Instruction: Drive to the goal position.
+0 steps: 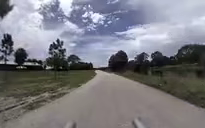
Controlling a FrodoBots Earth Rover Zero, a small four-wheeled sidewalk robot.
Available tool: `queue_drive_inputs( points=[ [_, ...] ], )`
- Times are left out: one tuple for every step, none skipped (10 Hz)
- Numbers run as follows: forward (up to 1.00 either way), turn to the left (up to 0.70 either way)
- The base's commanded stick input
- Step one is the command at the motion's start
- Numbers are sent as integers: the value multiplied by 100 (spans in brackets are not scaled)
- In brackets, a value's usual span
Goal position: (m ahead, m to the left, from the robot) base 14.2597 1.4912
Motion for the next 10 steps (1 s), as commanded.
queue_drive_inputs(
  points=[
    [85,0],
    [85,0],
    [85,0],
    [85,0],
    [85,0],
    [85,0],
    [85,0],
    [85,0],
    [85,0],
    [85,0]
  ],
)
